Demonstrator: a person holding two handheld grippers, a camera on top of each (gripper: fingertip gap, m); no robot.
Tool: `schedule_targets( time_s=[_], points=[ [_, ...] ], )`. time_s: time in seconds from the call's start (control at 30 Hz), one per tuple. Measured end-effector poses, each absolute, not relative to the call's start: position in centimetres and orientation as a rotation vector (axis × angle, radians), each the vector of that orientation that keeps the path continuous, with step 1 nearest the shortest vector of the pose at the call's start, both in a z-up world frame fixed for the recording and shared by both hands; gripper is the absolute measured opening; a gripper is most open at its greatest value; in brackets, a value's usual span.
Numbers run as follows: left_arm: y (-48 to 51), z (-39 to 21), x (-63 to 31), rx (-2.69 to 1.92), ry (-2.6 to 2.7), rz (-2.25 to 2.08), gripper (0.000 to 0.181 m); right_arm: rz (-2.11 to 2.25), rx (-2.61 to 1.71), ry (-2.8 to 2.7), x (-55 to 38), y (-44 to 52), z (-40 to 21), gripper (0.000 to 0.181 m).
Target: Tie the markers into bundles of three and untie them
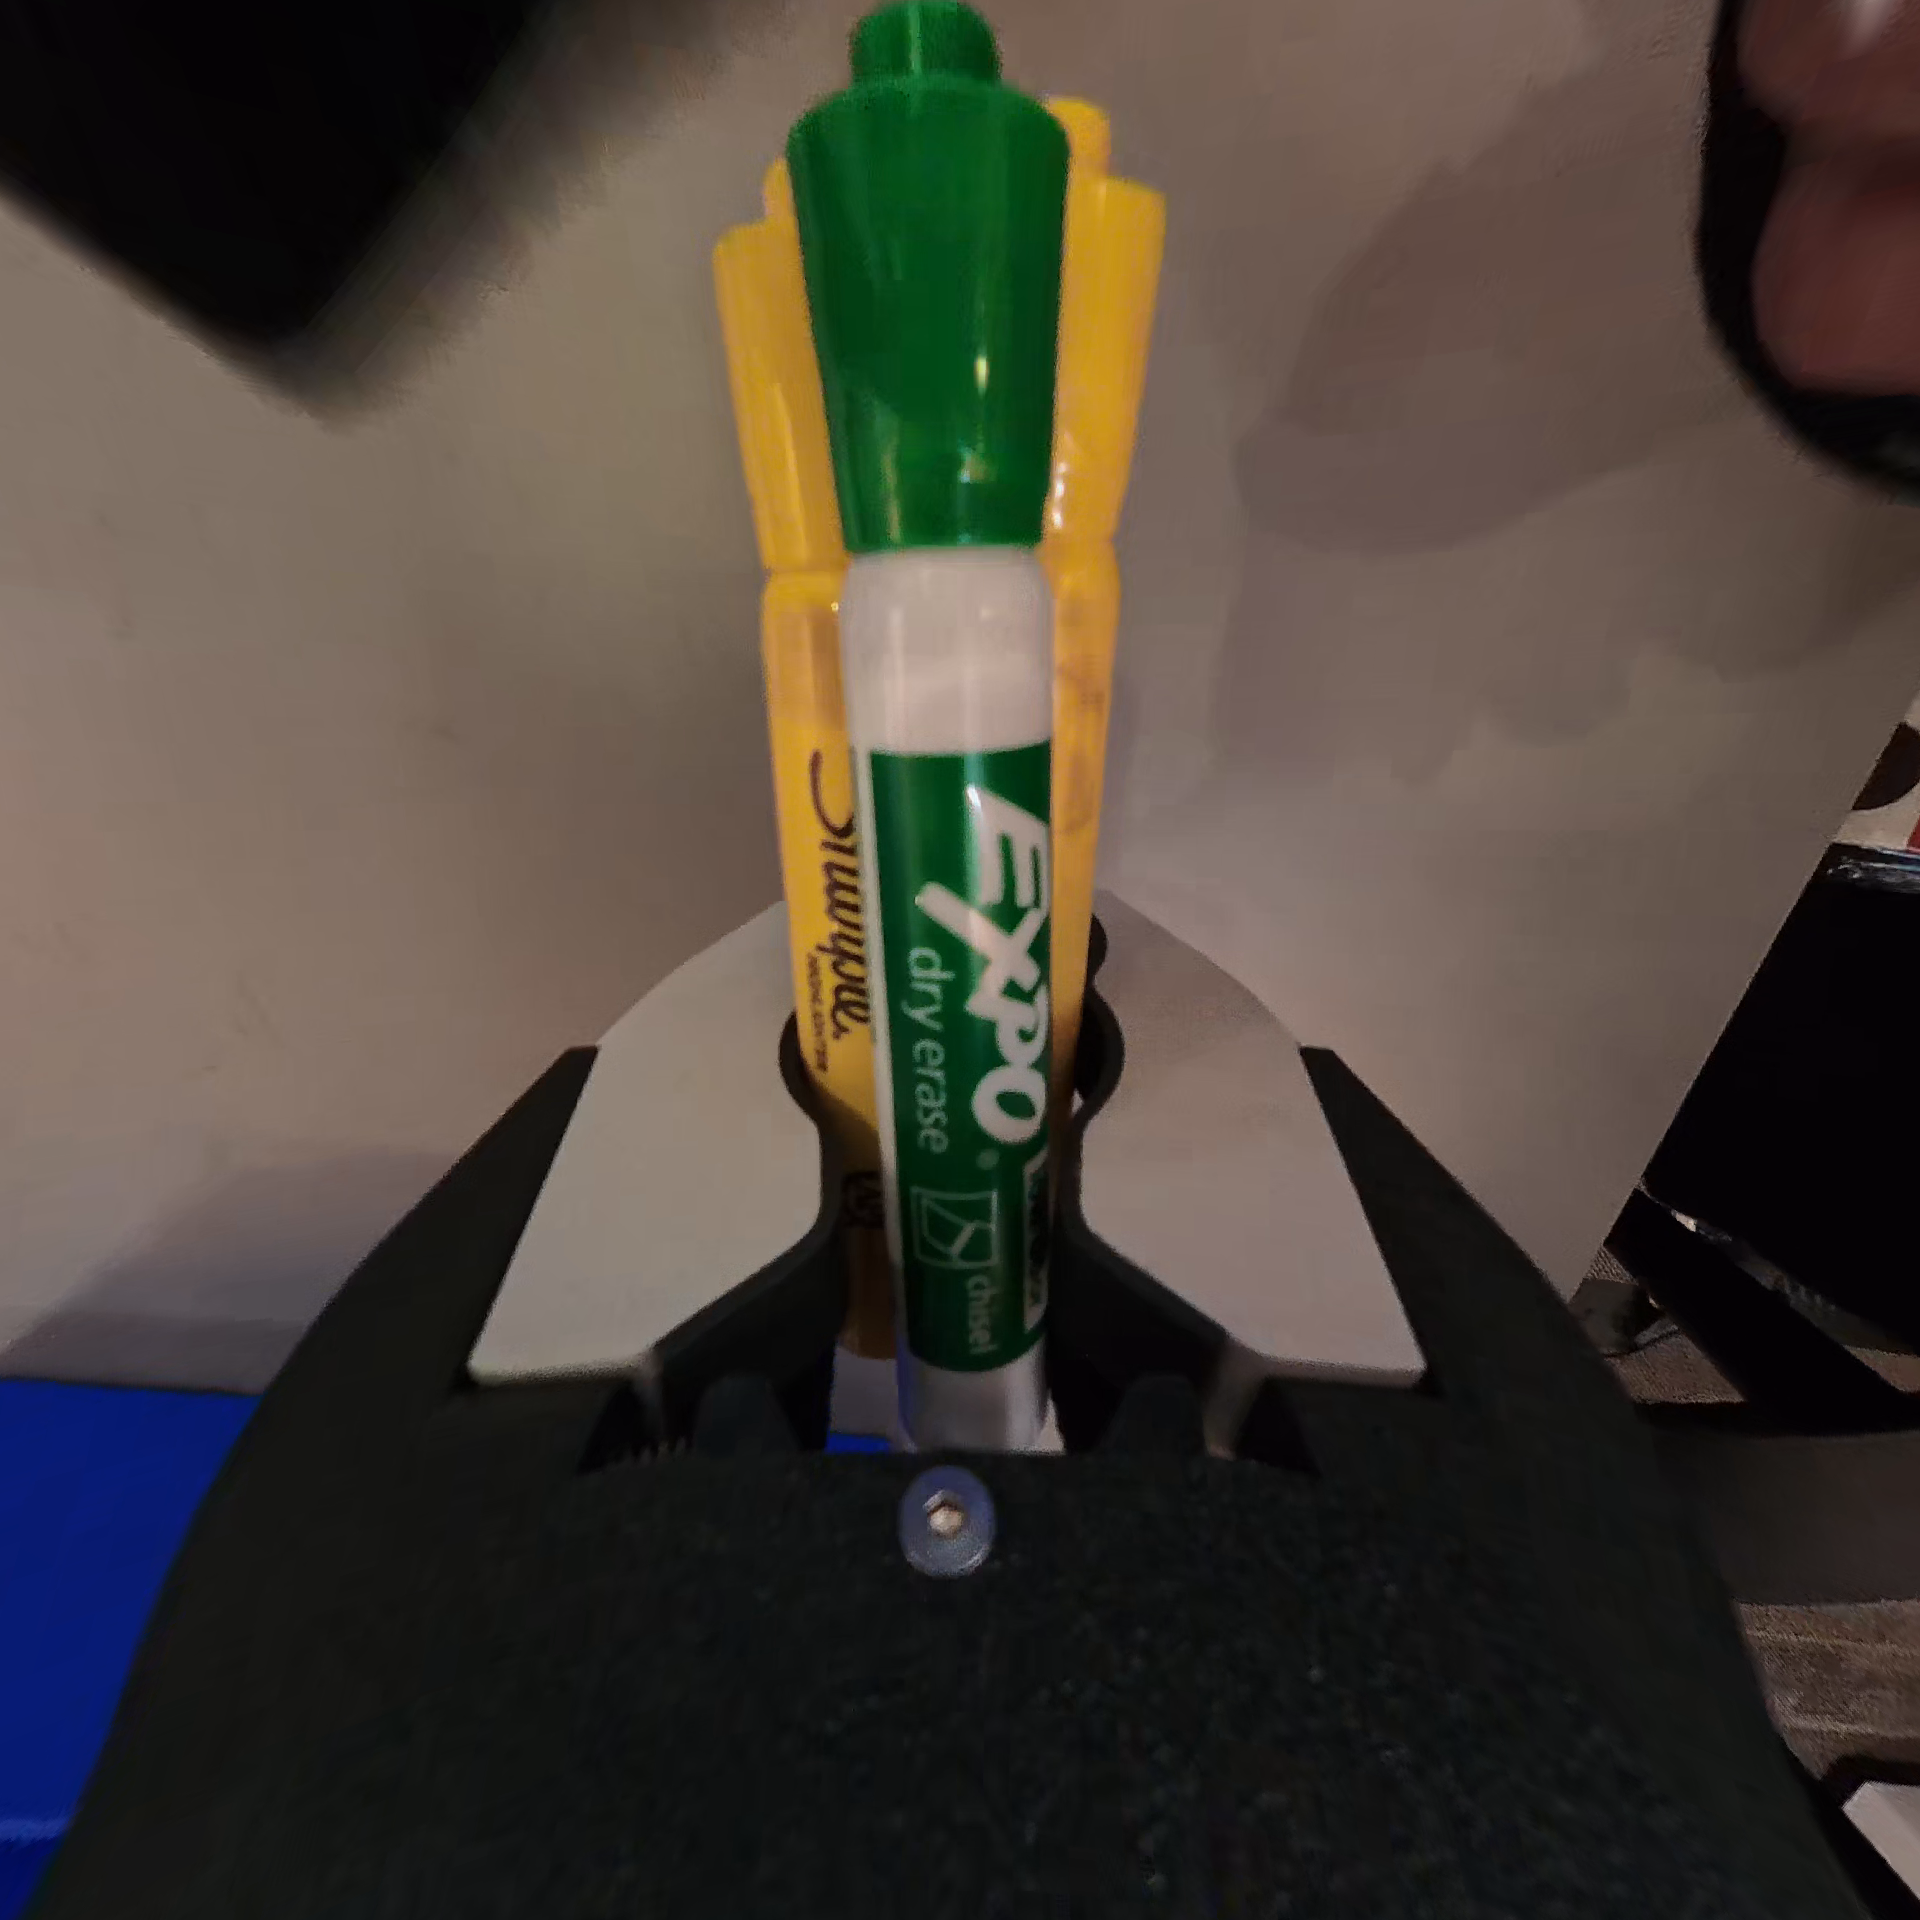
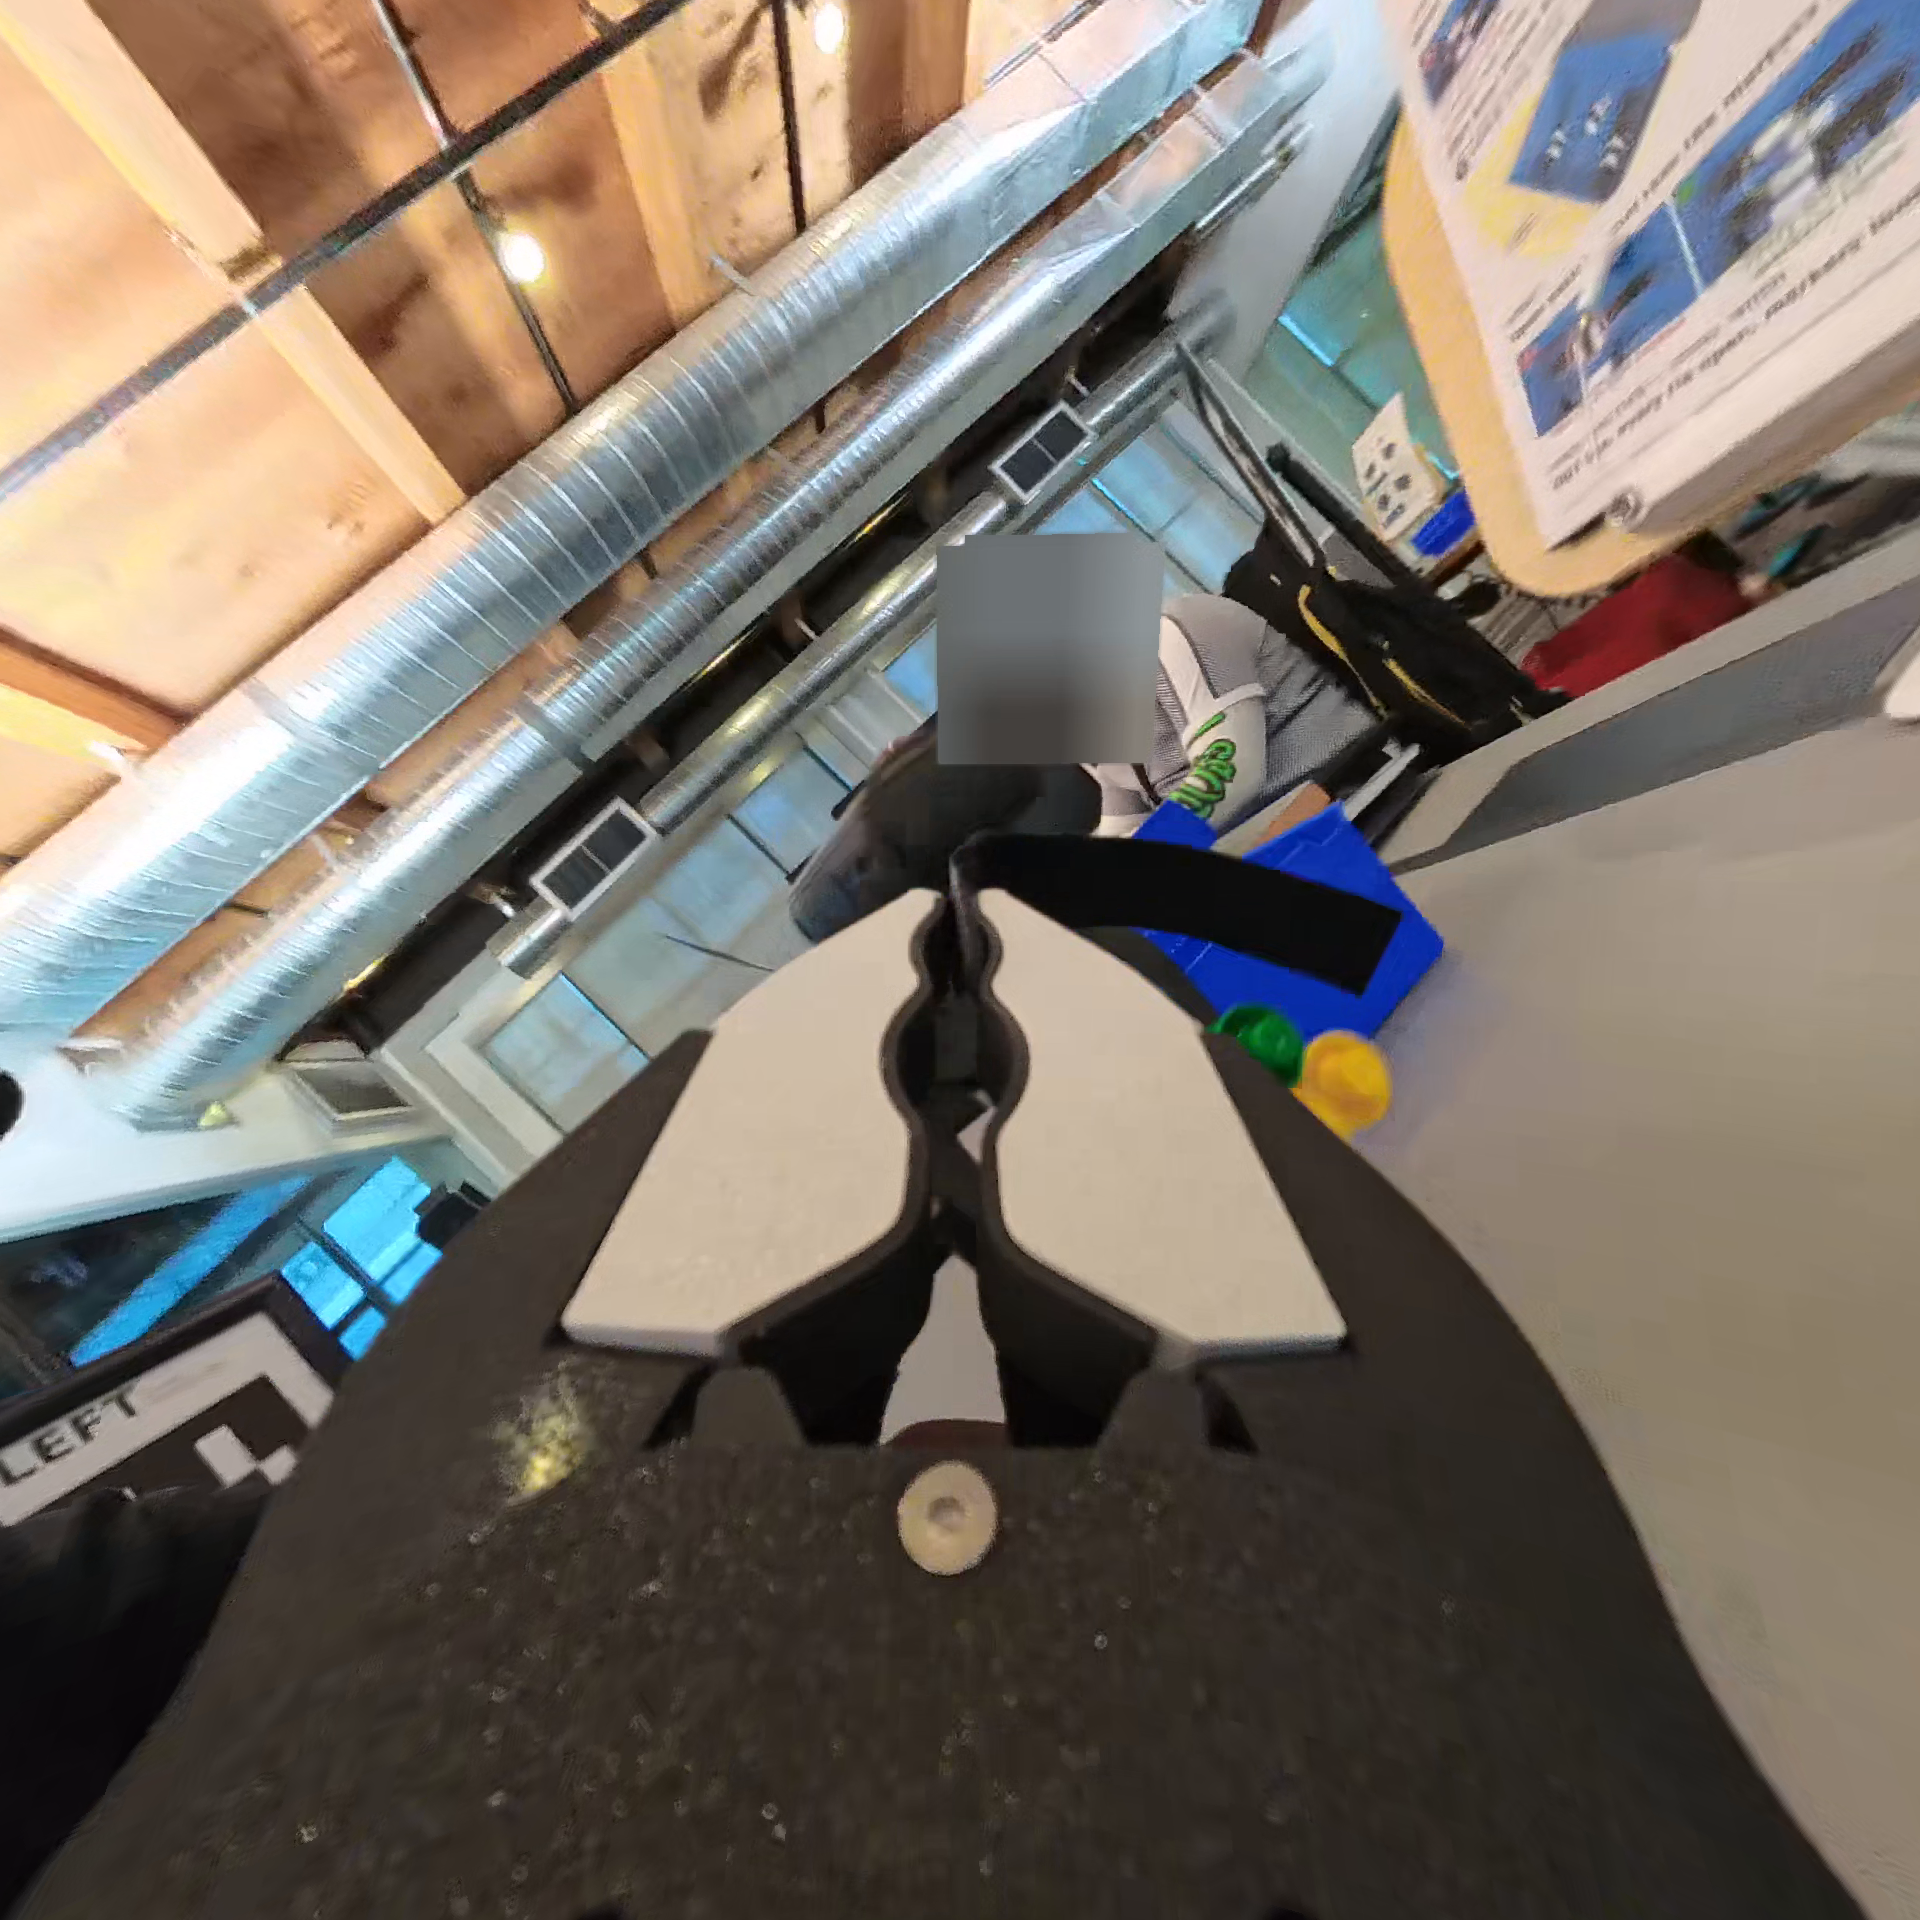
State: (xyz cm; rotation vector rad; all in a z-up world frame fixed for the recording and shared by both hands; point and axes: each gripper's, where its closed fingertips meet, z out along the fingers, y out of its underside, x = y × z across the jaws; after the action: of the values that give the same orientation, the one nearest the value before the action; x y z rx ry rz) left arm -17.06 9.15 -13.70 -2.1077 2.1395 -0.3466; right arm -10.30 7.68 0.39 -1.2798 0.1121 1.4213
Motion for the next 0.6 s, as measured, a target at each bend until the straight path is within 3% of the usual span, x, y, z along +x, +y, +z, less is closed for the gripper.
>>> schedule_targets(
  time_s=[0.5, 0.6],
  points=[
    [9.7, -12.8, -16.1, -2.094, 2.127, -0.35, 0.042, 1.43, -1.415, 0.189, -15.0, 6.4, -4.8, 0.002],
    [9.7, -12.7, -16.2, -2.092, 2.133, -0.347, 0.042, 1.445, -1.461, 0.196, -15.3, 6.5, -5.9, 0.011]
  ],
)
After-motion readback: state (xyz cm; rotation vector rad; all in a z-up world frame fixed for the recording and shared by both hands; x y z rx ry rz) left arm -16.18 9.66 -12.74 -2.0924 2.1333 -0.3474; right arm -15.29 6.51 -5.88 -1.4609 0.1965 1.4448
